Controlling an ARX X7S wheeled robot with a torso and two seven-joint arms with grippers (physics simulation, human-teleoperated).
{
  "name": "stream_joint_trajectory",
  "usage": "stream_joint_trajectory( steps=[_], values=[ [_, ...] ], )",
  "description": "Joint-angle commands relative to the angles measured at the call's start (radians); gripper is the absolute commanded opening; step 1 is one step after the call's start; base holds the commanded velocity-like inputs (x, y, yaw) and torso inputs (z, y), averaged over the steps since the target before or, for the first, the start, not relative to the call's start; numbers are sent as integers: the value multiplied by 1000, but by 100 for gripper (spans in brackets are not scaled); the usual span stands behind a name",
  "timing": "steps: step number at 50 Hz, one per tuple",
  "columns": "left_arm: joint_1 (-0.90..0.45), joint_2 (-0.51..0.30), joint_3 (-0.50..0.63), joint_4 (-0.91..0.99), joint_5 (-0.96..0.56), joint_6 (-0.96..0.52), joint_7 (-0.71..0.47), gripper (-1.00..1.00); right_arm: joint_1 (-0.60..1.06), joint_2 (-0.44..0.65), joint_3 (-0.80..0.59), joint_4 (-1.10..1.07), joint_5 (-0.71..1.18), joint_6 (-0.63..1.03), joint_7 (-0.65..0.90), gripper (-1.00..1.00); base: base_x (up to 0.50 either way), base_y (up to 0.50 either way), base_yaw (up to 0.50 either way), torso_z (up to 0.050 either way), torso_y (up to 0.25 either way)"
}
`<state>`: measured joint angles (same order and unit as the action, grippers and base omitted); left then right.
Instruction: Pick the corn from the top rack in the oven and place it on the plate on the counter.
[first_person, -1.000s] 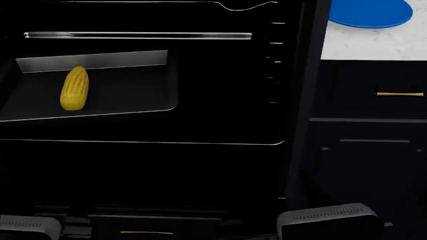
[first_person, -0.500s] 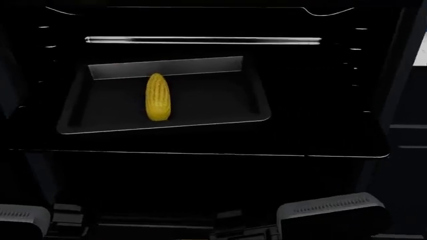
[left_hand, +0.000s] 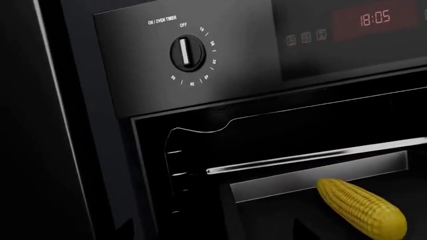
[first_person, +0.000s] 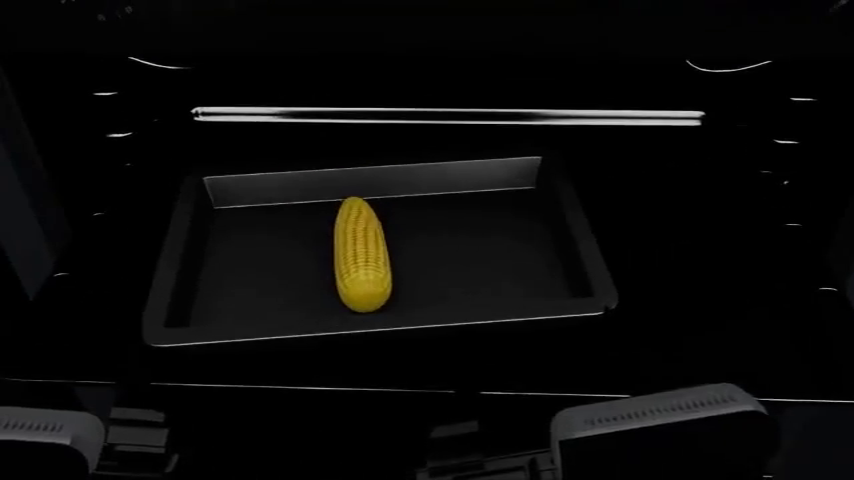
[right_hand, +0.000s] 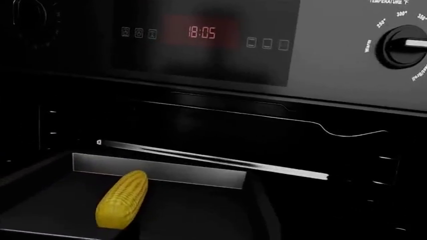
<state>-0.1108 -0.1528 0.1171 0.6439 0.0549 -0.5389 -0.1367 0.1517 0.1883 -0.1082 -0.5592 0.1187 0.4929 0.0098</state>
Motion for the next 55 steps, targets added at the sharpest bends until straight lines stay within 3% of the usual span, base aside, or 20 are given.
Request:
stream_joint_trajectory(
  steps=[1, 6, 7, 17, 25, 35, 55],
  values=[
    [-1, -2, 1, 0, -5, -5, -4, 100, 1, 3, -2, 4, 4, -1, 1, 100, 0, 0, 0, 0, 0],
    [-1, -2, 1, 0, -5, -5, -4, 100, 1, 3, -2, 4, 4, -1, 1, 100, 0, 0, 0, 0, 0],
    [12, 107, -58, -9, 126, 13, 140, 100, -3, -84, 56, 3, -92, 12, -107, 100, 0, 0, 0, 0, 0],
    [-124, 97, -35, 136, 141, -274, 153, 100, 144, -48, 48, -139, -87, 253, -107, 100, 0, 0, 0, 0, 0],
    [-217, 78, 18, 198, 178, -404, 146, 100, 235, -31, 42, -186, -80, 374, -110, 100, 0, 0, 0, 0, 0],
    [-220, 69, 33, 168, 170, -385, 122, 100, 216, -25, 47, -163, -70, 339, -106, 100, 19, 0, 0, 0, 0],
    [-216, 54, 42, 166, 145, -375, 97, 100, 210, -15, 40, -160, -55, 324, -97, 100, 355, 0, 0, 0, 0]
  ],
)
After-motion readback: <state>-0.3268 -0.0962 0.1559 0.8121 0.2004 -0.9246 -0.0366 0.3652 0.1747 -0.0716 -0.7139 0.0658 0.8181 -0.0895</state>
